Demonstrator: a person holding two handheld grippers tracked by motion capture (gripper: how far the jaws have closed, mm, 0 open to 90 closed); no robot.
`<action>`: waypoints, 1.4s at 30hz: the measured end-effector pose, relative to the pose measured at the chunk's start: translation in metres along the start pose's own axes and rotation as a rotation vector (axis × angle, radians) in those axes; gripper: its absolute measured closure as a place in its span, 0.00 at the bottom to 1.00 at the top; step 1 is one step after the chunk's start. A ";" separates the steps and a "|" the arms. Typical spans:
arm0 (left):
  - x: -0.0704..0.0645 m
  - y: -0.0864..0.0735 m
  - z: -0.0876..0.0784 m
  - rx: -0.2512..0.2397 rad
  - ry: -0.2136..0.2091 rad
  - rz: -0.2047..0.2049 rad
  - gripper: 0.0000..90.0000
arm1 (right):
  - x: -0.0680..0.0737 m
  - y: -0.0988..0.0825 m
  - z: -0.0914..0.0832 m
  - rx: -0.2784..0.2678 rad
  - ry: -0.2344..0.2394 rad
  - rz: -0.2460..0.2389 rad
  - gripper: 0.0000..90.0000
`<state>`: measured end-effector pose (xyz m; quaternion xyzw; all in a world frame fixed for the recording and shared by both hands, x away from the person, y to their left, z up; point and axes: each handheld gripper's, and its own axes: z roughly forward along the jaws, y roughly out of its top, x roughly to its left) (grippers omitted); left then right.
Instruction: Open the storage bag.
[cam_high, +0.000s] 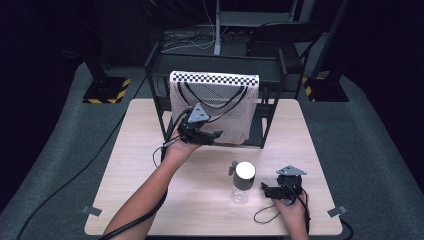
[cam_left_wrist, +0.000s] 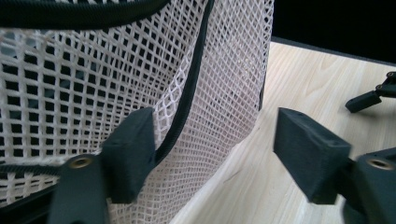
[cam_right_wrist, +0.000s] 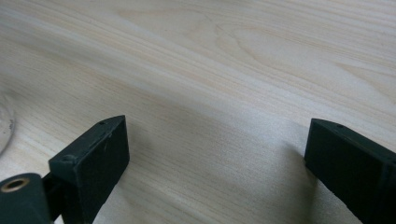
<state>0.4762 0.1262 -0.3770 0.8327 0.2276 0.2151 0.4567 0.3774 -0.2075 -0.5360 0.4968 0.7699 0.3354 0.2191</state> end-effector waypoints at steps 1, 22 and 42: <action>0.000 -0.001 0.000 0.005 -0.004 0.002 0.38 | 0.000 0.000 0.000 0.000 0.000 0.000 0.06; 0.010 -0.011 -0.020 0.008 0.021 0.012 0.96 | 0.000 0.000 0.000 0.001 0.005 -0.005 0.06; -0.019 -0.003 -0.067 -0.085 -0.028 0.143 0.98 | 0.001 0.000 0.000 -0.001 0.003 -0.005 0.06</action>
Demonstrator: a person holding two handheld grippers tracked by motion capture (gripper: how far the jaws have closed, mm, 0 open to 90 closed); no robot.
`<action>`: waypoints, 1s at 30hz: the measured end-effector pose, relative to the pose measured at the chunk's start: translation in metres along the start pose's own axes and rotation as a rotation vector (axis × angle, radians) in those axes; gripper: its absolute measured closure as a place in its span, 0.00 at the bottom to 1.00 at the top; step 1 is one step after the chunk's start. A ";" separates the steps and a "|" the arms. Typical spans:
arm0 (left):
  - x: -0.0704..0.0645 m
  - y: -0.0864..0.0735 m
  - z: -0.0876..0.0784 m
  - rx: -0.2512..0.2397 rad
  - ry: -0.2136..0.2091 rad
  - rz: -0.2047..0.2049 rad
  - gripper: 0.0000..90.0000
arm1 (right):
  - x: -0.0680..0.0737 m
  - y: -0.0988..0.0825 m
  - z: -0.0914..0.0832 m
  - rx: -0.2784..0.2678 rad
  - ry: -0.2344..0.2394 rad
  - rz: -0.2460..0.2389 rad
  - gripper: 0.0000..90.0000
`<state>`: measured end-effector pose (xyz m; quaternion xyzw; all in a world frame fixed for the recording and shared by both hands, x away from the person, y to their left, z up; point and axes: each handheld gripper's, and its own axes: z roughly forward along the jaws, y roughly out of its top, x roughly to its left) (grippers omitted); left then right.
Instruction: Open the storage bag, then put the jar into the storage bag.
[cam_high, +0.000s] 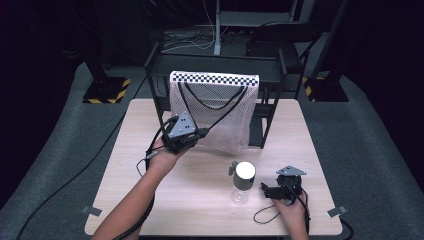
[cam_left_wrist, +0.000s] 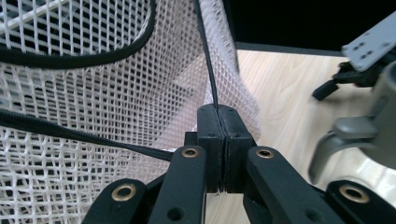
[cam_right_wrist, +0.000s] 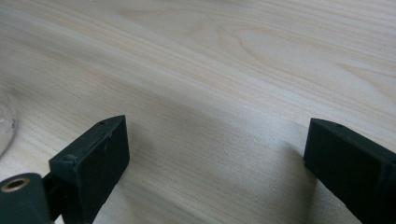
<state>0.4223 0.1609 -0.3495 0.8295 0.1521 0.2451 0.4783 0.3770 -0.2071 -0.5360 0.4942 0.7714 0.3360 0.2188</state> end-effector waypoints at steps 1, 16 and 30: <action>-0.001 0.001 -0.002 -0.003 -0.007 0.005 0.98 | 0.000 0.000 0.000 0.000 0.000 0.000 0.06; -0.001 0.012 -0.018 -0.015 -0.061 0.016 0.97 | 0.000 0.006 0.007 0.021 0.028 -0.020 0.00; 0.000 0.006 -0.012 -0.009 -0.059 -0.009 0.96 | 0.006 0.001 -0.010 -0.023 0.085 -0.041 0.05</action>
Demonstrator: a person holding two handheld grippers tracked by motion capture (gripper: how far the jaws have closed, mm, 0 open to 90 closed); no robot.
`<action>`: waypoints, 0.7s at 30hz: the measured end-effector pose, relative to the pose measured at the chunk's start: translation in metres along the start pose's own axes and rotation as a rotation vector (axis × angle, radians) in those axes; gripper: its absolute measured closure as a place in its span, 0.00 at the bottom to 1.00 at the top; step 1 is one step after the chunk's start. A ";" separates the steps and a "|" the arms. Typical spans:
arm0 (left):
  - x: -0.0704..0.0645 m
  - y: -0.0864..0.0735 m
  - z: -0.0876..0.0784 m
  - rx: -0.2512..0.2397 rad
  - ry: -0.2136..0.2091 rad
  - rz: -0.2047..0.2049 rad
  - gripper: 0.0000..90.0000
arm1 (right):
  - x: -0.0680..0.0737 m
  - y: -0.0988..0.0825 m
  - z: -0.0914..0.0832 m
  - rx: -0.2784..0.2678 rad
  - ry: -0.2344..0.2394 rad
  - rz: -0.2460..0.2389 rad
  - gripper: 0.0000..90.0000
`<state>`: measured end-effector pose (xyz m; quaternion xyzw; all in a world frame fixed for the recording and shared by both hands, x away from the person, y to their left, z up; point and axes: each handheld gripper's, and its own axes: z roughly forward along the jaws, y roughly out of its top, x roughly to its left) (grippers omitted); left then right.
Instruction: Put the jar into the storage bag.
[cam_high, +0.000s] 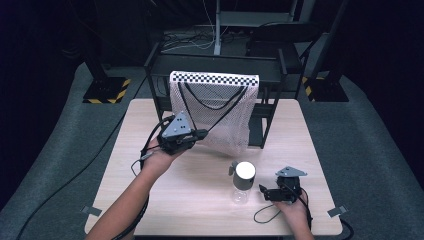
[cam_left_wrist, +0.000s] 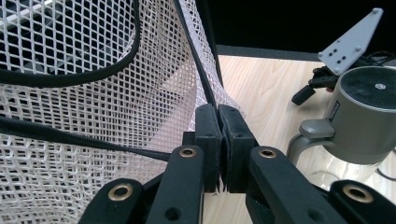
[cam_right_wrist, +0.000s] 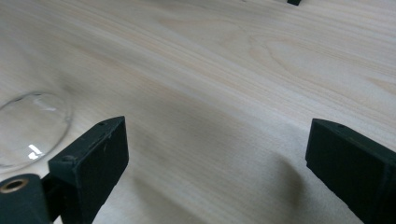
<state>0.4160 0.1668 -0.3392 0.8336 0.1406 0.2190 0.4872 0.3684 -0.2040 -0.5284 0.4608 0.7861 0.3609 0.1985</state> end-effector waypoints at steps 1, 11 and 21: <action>0.000 0.000 0.000 0.001 0.000 0.000 0.96 | 0.002 0.000 -0.002 -0.002 0.004 -0.002 0.06; 0.000 0.000 0.000 0.008 0.005 0.001 0.96 | 0.017 0.003 -0.017 -0.002 0.057 -0.045 0.06; 0.000 -0.001 0.001 0.009 0.010 -0.004 0.96 | 0.028 0.008 -0.025 0.020 0.127 -0.088 0.06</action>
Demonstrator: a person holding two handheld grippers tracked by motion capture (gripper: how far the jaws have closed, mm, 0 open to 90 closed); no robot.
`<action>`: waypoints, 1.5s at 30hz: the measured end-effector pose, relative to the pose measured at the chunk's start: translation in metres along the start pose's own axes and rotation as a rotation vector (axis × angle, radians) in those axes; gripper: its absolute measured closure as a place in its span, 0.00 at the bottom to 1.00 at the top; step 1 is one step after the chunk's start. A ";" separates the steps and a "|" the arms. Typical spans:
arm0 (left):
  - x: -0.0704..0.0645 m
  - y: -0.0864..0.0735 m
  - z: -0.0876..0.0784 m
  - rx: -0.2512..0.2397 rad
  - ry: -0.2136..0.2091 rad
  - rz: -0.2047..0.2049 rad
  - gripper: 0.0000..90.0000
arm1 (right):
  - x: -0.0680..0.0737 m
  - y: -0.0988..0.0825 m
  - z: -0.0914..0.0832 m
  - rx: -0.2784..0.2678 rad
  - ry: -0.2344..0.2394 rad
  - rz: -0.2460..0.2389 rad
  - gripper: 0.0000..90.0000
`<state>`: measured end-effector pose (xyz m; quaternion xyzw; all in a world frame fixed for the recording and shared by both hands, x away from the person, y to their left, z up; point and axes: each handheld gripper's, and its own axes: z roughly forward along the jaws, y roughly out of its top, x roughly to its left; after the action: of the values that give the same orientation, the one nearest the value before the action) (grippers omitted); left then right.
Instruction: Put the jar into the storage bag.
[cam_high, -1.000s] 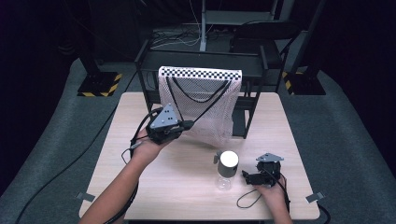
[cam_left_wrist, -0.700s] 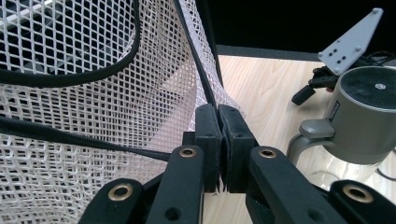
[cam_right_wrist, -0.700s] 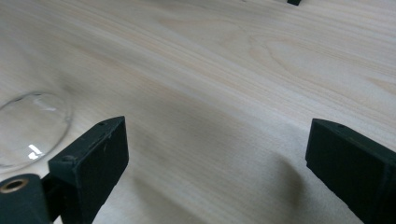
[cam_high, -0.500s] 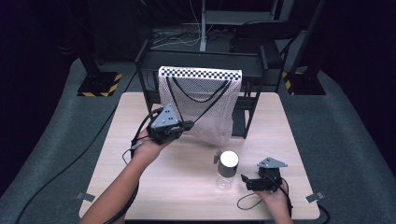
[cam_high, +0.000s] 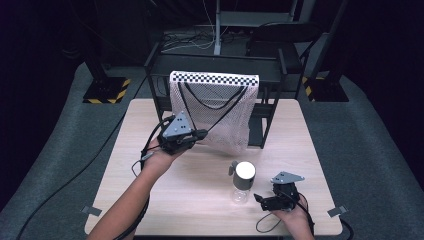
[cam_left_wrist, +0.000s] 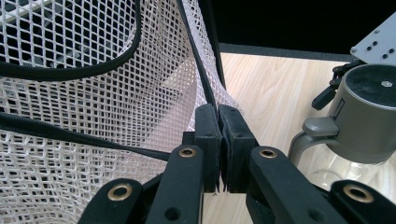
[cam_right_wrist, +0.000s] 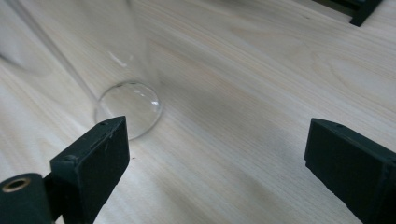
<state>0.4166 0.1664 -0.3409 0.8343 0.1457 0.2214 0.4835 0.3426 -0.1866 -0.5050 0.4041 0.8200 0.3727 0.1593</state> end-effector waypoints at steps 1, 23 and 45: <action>0.000 0.000 0.000 -0.001 -0.001 -0.003 0.96 | 0.000 0.000 0.000 -0.003 0.010 -0.002 0.06; -0.001 -0.002 0.000 -0.005 0.004 -0.011 0.95 | 0.023 0.006 0.010 -0.025 0.111 -0.040 0.05; -0.001 -0.003 0.000 -0.007 0.005 -0.015 0.95 | 0.043 0.014 0.022 -0.101 0.155 -0.030 0.07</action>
<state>0.4153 0.1674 -0.3435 0.8309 0.1522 0.2205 0.4876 0.3361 -0.1365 -0.5076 0.3532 0.8159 0.4414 0.1210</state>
